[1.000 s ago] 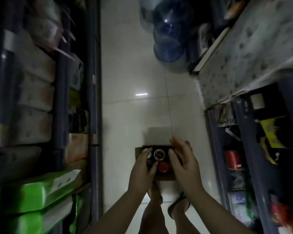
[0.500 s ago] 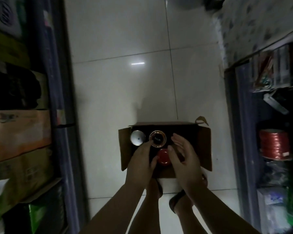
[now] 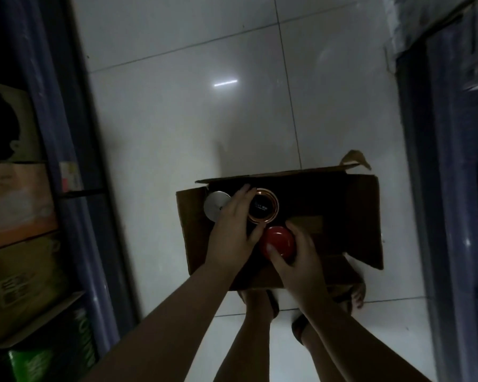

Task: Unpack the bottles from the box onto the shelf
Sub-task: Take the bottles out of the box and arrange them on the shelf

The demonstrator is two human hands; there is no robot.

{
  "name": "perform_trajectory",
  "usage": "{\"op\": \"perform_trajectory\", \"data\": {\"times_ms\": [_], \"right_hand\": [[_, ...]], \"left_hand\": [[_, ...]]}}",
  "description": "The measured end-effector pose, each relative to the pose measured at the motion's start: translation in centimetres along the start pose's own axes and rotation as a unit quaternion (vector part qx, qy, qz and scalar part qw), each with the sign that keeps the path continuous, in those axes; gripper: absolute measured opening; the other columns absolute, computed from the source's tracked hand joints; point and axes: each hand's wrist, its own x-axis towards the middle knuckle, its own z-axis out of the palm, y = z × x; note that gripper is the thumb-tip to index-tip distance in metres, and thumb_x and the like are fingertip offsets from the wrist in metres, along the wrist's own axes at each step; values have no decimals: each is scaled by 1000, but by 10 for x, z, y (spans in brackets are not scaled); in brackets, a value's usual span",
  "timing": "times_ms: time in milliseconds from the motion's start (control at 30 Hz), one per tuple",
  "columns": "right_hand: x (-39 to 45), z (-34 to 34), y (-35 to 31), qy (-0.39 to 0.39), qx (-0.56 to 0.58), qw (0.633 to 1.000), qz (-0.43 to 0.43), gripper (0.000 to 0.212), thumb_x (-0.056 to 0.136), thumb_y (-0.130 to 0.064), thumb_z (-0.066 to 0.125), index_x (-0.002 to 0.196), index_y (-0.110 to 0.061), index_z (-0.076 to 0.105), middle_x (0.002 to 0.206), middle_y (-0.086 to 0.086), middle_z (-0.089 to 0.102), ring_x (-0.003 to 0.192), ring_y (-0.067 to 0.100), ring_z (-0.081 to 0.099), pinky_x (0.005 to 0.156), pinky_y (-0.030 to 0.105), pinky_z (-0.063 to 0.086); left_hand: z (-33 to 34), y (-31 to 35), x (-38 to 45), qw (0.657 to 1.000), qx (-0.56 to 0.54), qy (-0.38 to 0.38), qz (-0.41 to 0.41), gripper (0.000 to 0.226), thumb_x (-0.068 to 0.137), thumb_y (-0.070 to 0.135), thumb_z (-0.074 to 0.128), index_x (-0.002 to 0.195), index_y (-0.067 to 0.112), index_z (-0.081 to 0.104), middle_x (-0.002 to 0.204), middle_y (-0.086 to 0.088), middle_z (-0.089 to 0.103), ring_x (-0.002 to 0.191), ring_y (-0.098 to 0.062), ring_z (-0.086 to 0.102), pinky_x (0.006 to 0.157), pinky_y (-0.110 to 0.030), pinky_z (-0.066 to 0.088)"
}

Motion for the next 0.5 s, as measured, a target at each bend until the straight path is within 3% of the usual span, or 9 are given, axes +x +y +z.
{"op": "perform_trajectory", "data": {"times_ms": [100,233,500], "right_hand": [[9,9,7,-28,-22,999,2,75,78,-31,73,142,-25,34,145,-2,37,130,17,41,103,36,44],[17,11,17,-45,-60,997,-12,93,69,-26,81,145,-28,27,149,-4,33,135,17,35,107,37,40],[8,-16,10,-52,-113,992,-37,93,65,-31,83,143,-28,30,144,-4,40,132,18,42,107,35,41]], "left_hand": [[3,-4,9,999,31,-2,34,71,83,35,67,144,25,33,151,5,37,139,-12,31,115,-33,28],[6,-7,13,995,77,-13,54,81,78,50,68,146,25,30,150,3,38,139,-15,30,112,-28,16],[-2,7,17,996,79,20,35,78,72,32,79,140,16,43,144,-4,46,133,-21,39,108,-25,23]]}}
